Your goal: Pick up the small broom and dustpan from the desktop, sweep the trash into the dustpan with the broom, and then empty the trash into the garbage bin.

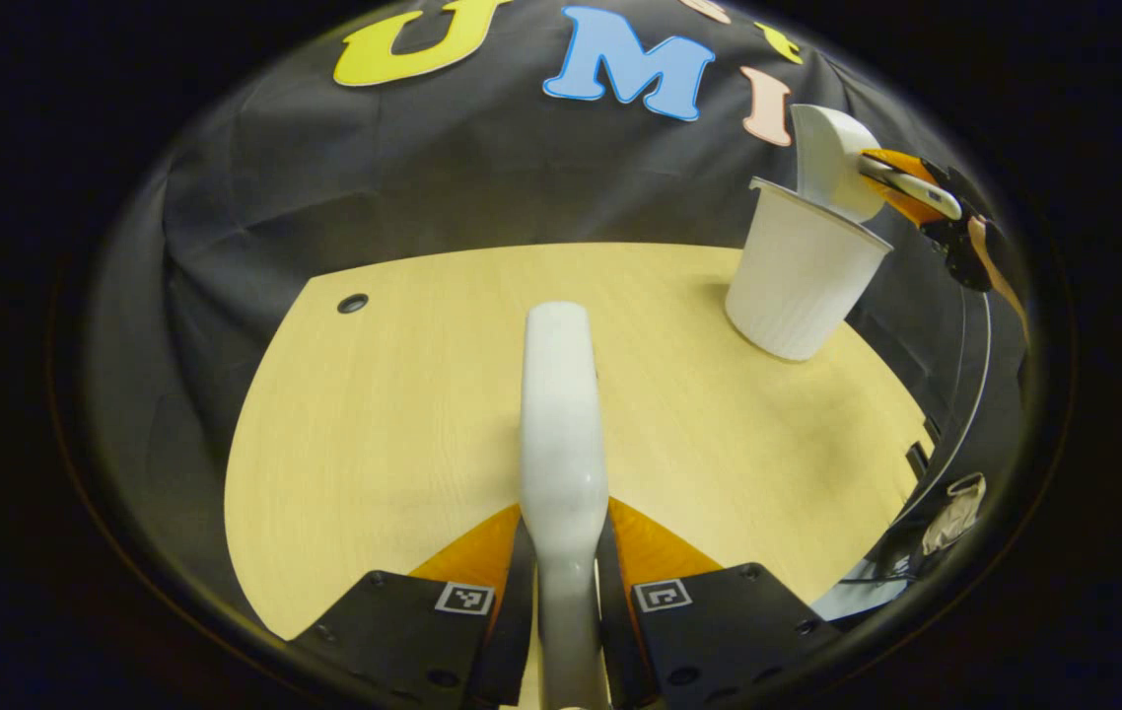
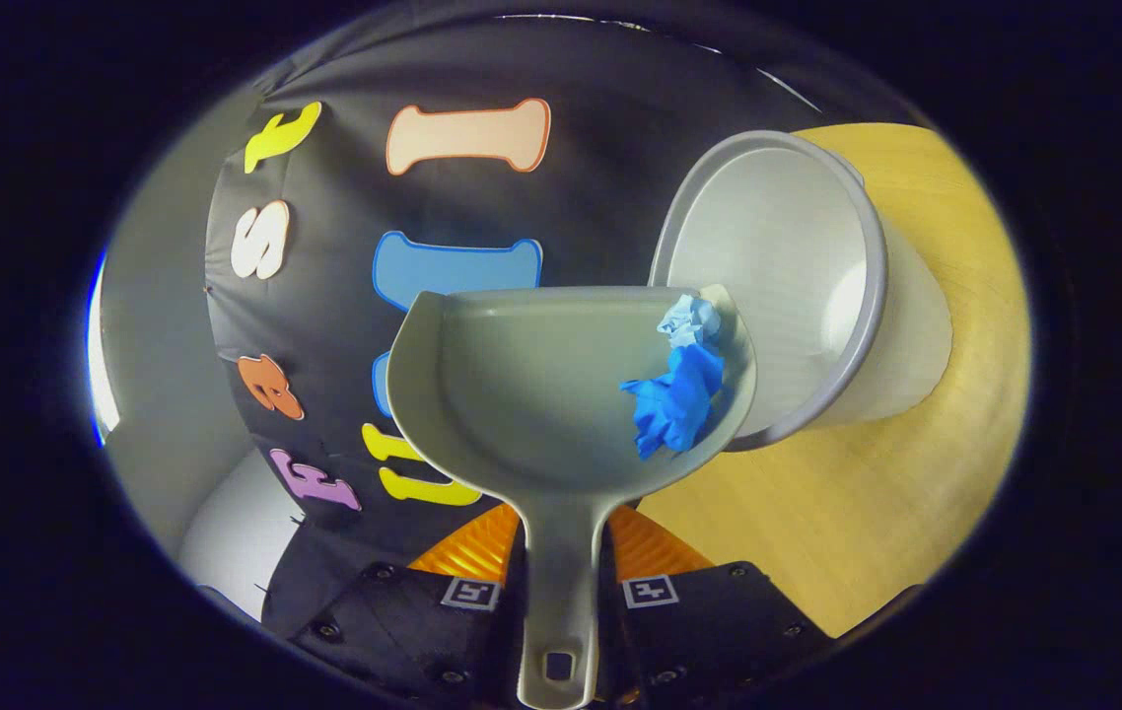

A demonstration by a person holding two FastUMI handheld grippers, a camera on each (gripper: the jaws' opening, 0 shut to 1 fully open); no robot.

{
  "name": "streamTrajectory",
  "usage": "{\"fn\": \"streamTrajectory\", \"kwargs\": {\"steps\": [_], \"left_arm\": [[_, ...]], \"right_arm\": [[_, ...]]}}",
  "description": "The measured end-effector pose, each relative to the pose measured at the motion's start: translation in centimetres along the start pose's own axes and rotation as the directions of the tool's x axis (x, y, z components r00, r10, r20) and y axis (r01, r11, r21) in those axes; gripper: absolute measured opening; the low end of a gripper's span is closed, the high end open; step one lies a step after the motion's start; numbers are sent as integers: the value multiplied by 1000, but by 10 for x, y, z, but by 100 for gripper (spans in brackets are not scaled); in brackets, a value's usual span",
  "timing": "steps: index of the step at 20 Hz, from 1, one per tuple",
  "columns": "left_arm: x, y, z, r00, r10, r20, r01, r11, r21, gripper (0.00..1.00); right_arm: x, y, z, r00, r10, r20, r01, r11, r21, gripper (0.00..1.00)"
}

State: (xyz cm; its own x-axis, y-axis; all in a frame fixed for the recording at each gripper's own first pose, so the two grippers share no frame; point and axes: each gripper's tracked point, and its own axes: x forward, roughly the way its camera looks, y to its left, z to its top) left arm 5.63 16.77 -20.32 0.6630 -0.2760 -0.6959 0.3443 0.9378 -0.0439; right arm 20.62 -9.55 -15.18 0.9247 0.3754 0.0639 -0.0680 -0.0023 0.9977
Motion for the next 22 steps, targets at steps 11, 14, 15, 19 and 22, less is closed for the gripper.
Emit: {"fn": "streamTrajectory", "kwargs": {"steps": [11, 14, 15, 19, 22], "left_arm": [[-2, -13, -3, 1000, 8, -1, -8, 1000, -10, 37], [-1, -12, -7, 1000, 5, -7, -5, 1000, -30, 36], [0, -12, -10, 1000, 4, -11, -5, 999, -34, 35], [3, -8, -11, 1000, 3, -7, -3, 999, -54, 38], [2, -4, -12, 1000, 4, 0, -4, 998, -59, 39]], "right_arm": [[1, -3, -6, 999, -5, -34, 2, 998, -70, 31], [9, -13, -20, 997, -61, -51, 48, 974, -221, 30], [10, -19, -25, 995, -83, -56, 65, 959, -275, 31], [4, -39, -53, 982, -161, -95, 101, 885, -454, 30], [1, -54, -67, 970, -224, -95, 130, 807, -576, 31]]}}
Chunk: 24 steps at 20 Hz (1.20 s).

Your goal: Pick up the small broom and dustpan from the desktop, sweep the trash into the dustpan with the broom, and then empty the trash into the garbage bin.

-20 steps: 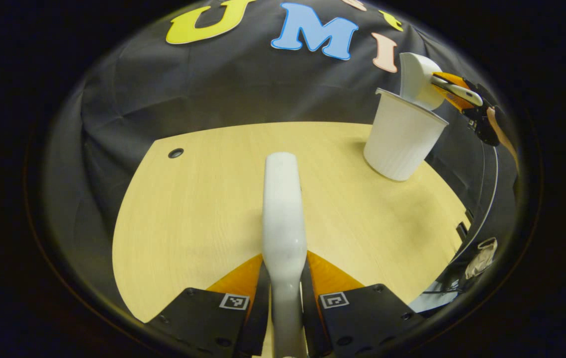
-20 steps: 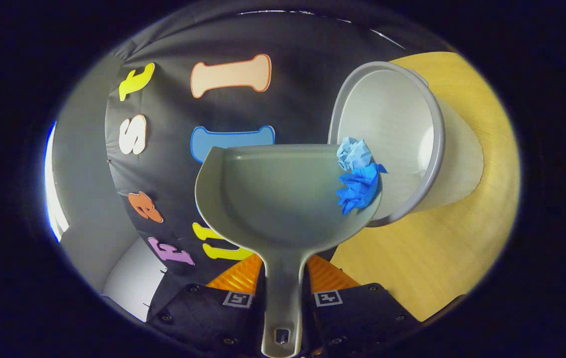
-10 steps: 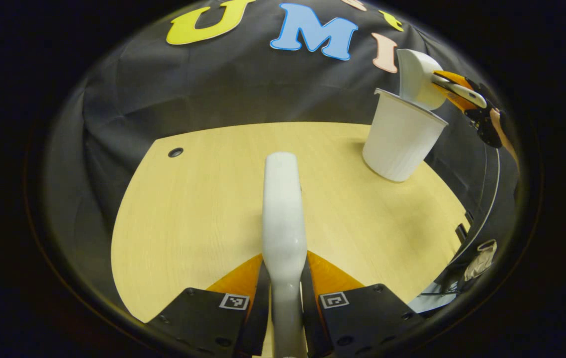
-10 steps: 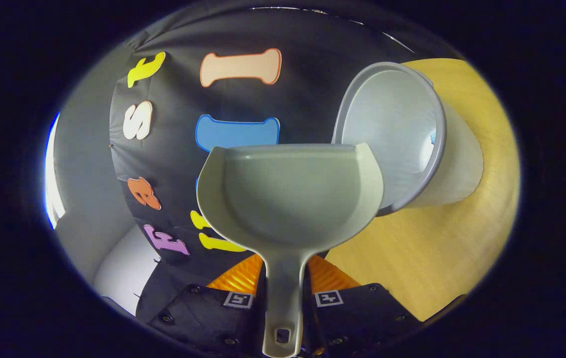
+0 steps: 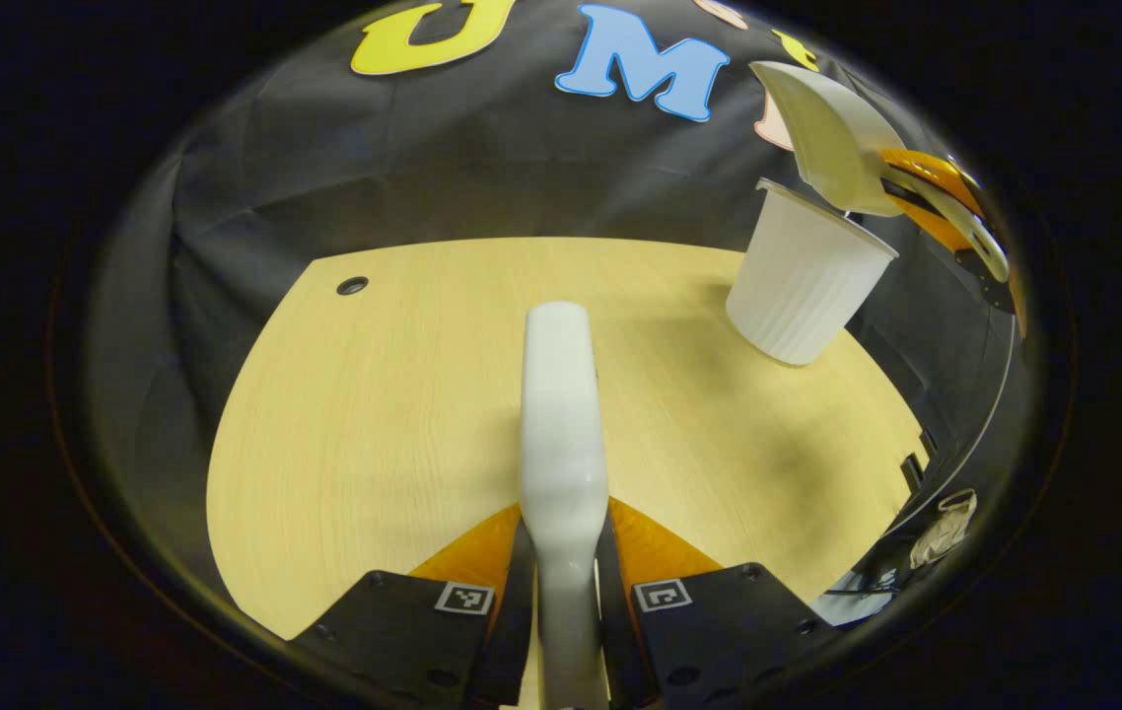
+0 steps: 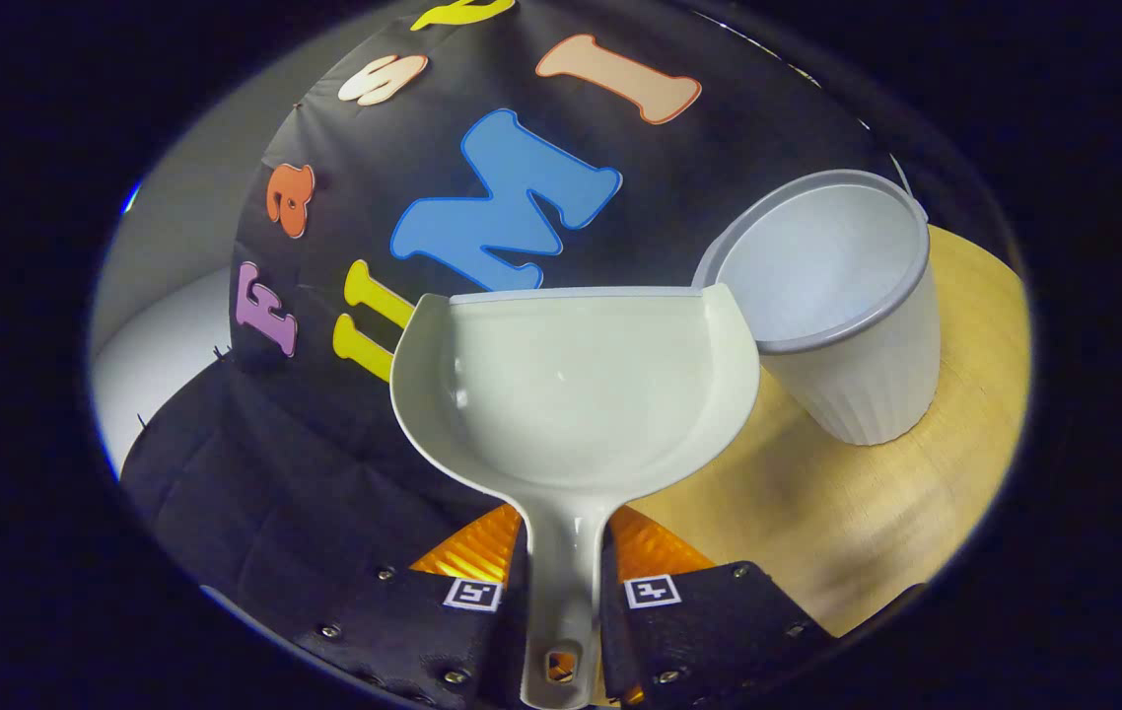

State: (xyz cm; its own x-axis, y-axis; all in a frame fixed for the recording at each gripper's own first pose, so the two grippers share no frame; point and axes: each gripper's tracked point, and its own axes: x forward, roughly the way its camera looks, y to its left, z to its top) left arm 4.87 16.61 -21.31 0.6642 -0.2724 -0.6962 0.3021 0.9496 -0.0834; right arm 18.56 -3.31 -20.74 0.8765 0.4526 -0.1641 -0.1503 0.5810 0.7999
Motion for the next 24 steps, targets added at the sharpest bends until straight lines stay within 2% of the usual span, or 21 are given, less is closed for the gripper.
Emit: {"fn": "streamTrajectory", "kwargs": {"steps": [3, 5, 8, 15, 16, 20, 22, 24], "left_arm": [[2, 8, -1, 1000, 14, 6, -14, 1000, -13, 39], [3, 14, -4, 1000, 29, -2, -29, 999, -31, 39], [9, 19, -12, 999, 35, -28, -37, 998, -58, 39], [12, 31, -26, 996, 48, -80, -55, 996, -77, 39], [13, 30, -28, 995, 44, -86, -51, 996, -79, 36], [22, 31, -33, 992, 36, -119, -45, 996, -73, 36], [27, 32, -37, 990, 30, -138, -41, 996, -79, 37], [32, 31, -42, 987, 37, -154, -49, 996, -75, 39]], "right_arm": [[6, -14, -13, 996, -88, -15, 84, 983, -163, 30], [9, -28, -24, 984, -178, -24, 163, 942, -293, 31], [12, -52, -39, 958, -280, -55, 236, 885, -400, 30], [4, -101, -64, 887, -457, -69, 361, 778, -514, 31], [4, -110, -73, 874, -480, -78, 375, 768, -519, 31], [-1, -139, -113, 821, -557, -127, 426, 745, -514, 31], [-9, -150, -123, 792, -594, -137, 449, 721, -527, 31], [-13, -155, -131, 773, -615, -153, 463, 713, -527, 31]]}}
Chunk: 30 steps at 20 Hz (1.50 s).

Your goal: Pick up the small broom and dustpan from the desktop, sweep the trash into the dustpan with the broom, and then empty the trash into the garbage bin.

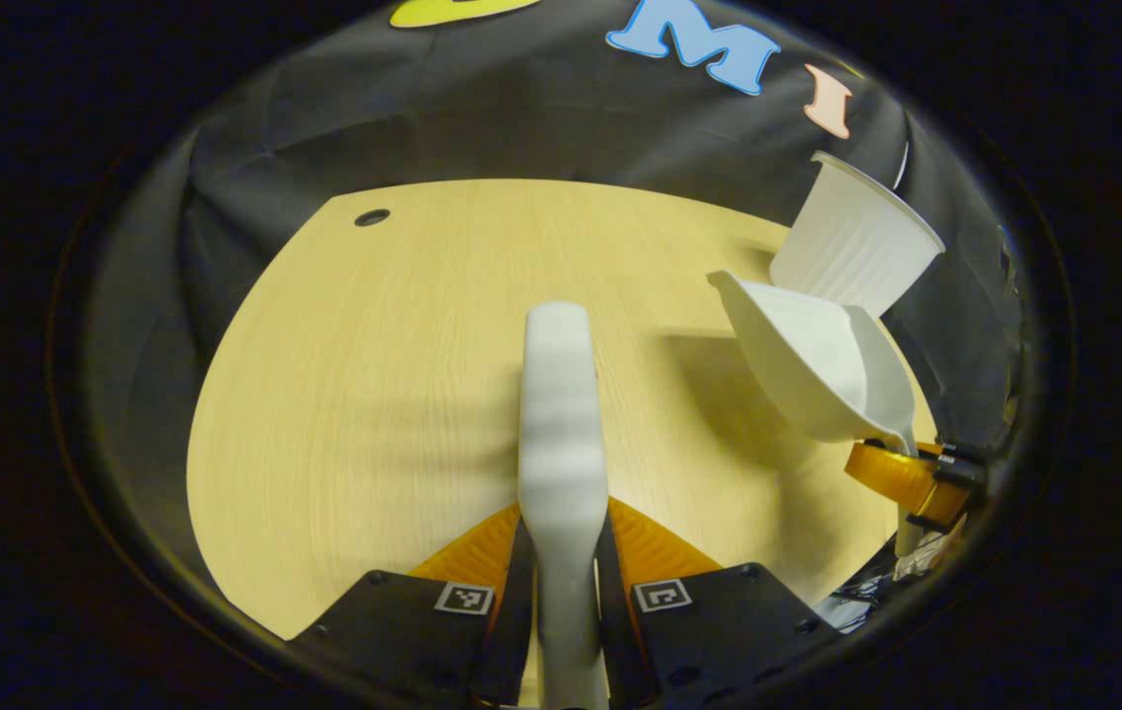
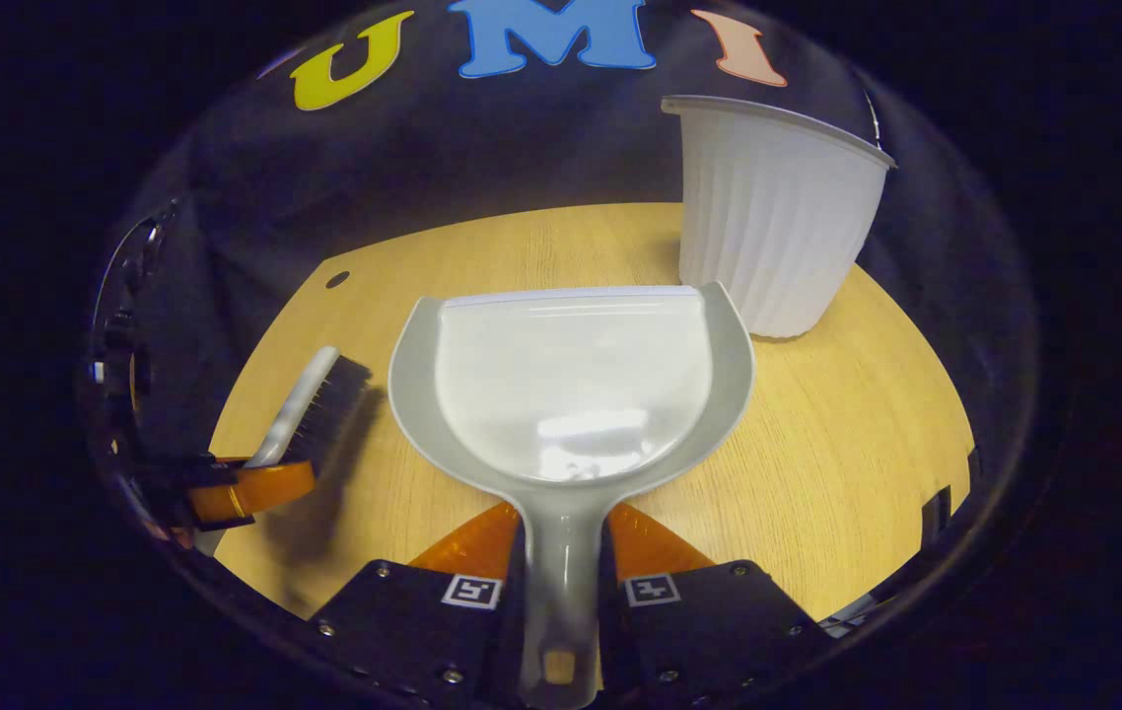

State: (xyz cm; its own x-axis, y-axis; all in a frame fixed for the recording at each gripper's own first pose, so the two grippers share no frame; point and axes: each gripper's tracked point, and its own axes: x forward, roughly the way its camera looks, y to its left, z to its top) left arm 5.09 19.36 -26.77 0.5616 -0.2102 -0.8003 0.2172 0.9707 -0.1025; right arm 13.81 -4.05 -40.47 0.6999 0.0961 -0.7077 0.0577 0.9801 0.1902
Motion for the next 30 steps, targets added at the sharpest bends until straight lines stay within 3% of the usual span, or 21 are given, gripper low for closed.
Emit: {"fn": "streamTrajectory", "kwargs": {"steps": [6, 11, 16, 21, 23, 26, 27, 28, 29, 30], "left_arm": [[3, -5, -4, 1000, 18, -17, -18, 1000, 3, 36], [6, -10, -7, 998, 43, -47, -44, 999, -20, 39], [5, -9, -4, 996, 75, -54, -75, 997, -13, 37], [3, -11, -11, 995, 89, -54, -90, 996, -15, 43], [0, -12, -10, 994, 100, -34, -100, 995, -10, 45], [-10, -16, -5, 994, 108, 2, -108, 994, 6, 48], [-16, -17, -1, 994, 105, 18, -105, 994, 0, 52], [-20, -20, 2, 994, 103, 36, -103, 995, -7, 58], [-25, -21, 2, 993, 106, 57, -105, 994, -13, 65], [-31, -21, 3, 991, 111, 81, -109, 994, -21, 79]], "right_arm": [[8, -6, -14, 998, -14, -56, 14, 1000, -14, 31], [11, -14, -18, 994, -29, -103, 23, 998, -55, 31], [13, -16, -23, 991, -1, -134, -1, 1000, -19, 32], [10, -16, -20, 989, 30, -142, -34, 999, -28, 36], [4, -16, -15, 990, 43, -137, -48, 998, -37, 48], [-3, -17, -13, 989, 71, -130, -78, 996, -53, 81], [-5, -18, -11, 989, 73, -125, -82, 995, -63, 87], [-11, -21, -8, 991, 73, -116, -82, 994, -75, 98], [-15, -24, -4, 992, 73, -104, -82, 993, -82, 98], [-21, -25, -2, 993, 76, -90, -84, 993, -87, 98]]}}
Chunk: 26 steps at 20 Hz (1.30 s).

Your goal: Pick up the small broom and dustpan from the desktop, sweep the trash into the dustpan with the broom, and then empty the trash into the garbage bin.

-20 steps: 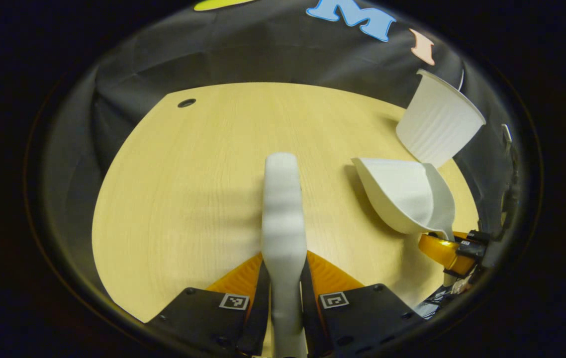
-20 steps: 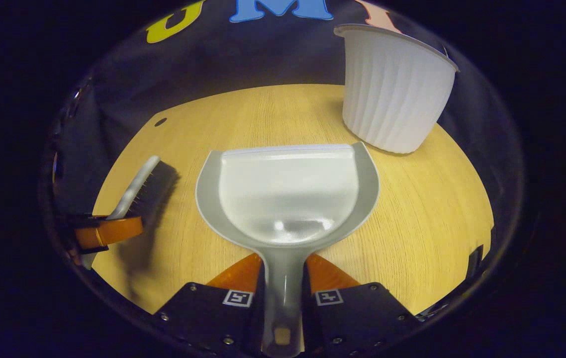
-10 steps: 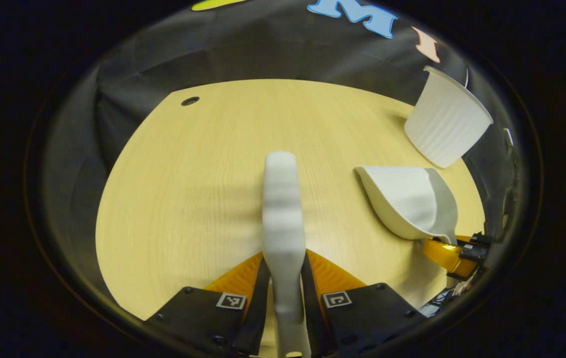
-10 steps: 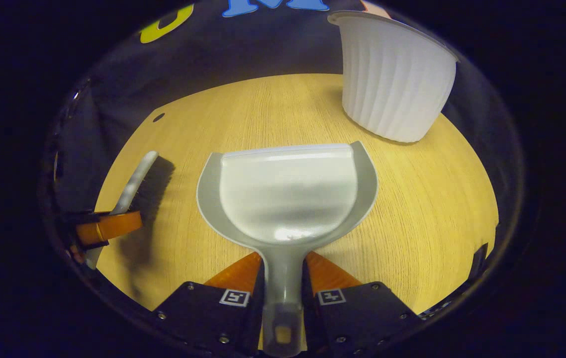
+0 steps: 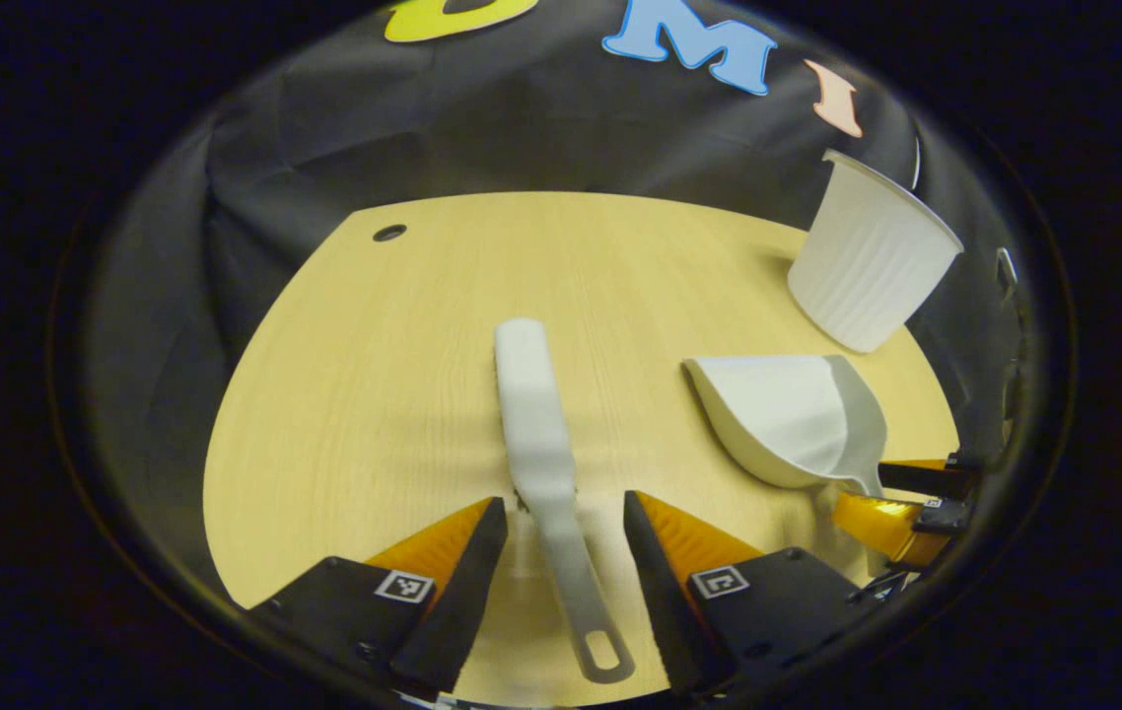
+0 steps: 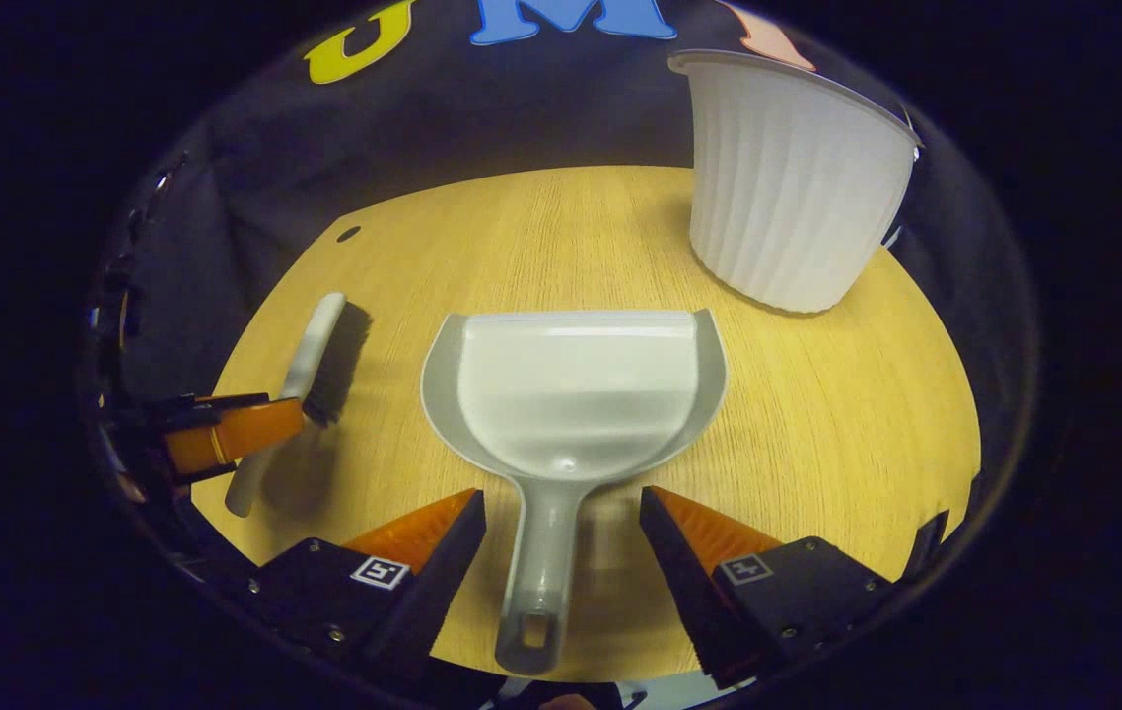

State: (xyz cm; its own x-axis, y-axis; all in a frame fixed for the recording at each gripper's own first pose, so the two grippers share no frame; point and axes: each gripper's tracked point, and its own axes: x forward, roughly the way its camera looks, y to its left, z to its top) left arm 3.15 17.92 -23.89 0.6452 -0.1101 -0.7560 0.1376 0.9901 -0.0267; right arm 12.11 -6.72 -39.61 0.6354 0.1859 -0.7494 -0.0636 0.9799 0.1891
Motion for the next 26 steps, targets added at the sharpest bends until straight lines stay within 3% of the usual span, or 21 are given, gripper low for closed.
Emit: {"fn": "streamTrajectory", "kwargs": {"steps": [2, 3, 6, 9, 14, 18, 22, 26], "left_arm": [[-8, -2, 6, 999, 22, 47, -21, 999, -26, 96], [-12, -5, 7, 997, 35, 70, -33, 999, -35, 98], [-28, -5, 22, 984, 72, 164, -64, 996, -55, 96], [-56, -7, 45, 952, 116, 285, -102, 993, -65, 96], [-104, -22, 75, 874, 154, 460, -119, 987, -105, 96], [-141, -34, 96, 805, 160, 572, -104, 986, -129, 96], [-163, -35, 108, 768, 159, 621, -103, 987, -126, 96], [-188, -33, 122, 705, 154, 692, -107, 988, -110, 96]], "right_arm": [[-13, -3, 7, 999, 9, 35, -9, 1000, -9, 98], [-21, -5, 13, 998, 15, 54, -14, 1000, -15, 98], [-41, -13, 34, 992, 29, 126, -25, 999, -37, 98], [-69, -29, 68, 972, 41, 233, -30, 998, -48, 98], [-127, -44, 113, 904, 36, 425, 12, 994, -110, 98], [-143, -34, 111, 818, 21, 575, 83, 985, -153, 97], [-142, -35, 109, 786, 23, 618, 77, 988, -135, 98], [-151, -35, 109, 757, 5, 653, 94, 989, -117, 98]]}}
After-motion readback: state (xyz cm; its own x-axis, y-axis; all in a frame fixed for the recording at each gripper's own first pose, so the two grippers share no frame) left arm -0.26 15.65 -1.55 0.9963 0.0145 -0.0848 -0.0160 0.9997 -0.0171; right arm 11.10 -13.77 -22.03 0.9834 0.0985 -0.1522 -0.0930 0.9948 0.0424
